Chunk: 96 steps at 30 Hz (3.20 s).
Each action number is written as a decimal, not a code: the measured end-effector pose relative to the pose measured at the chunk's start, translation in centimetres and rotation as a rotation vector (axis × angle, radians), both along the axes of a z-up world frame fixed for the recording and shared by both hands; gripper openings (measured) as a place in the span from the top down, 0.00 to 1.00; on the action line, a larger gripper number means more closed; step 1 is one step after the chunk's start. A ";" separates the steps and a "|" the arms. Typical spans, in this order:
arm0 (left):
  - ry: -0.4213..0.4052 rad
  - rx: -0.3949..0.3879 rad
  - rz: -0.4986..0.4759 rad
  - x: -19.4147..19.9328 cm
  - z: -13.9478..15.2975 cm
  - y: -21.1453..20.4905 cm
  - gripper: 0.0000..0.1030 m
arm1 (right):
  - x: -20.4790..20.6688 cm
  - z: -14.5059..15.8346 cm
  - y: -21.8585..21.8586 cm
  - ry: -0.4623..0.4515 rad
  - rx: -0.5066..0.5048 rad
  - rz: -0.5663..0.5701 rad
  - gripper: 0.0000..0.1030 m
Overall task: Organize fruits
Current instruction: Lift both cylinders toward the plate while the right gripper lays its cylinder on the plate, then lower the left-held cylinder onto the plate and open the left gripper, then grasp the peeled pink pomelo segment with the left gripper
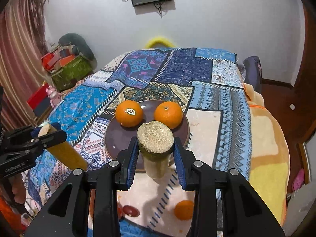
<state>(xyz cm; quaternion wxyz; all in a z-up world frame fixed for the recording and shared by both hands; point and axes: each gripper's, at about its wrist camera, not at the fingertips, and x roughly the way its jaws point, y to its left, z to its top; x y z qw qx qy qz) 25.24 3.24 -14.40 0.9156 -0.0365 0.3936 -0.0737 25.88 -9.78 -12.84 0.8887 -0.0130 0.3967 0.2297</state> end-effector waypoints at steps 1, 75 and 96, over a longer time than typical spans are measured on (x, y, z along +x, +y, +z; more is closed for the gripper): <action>0.002 0.001 -0.003 0.4 -0.1 -0.2 0.65 | 0.4 -0.3 0.3 0.006 -0.008 0.005 0.69; 0.069 0.076 -0.006 -3.5 -0.6 -3.1 0.22 | -9.5 0.3 -5.2 -0.061 -0.094 -0.030 0.45; 0.287 -0.085 -0.039 -7.0 -8.2 -5.3 0.54 | -11.2 -1.4 -5.8 -0.010 -0.096 -0.056 0.45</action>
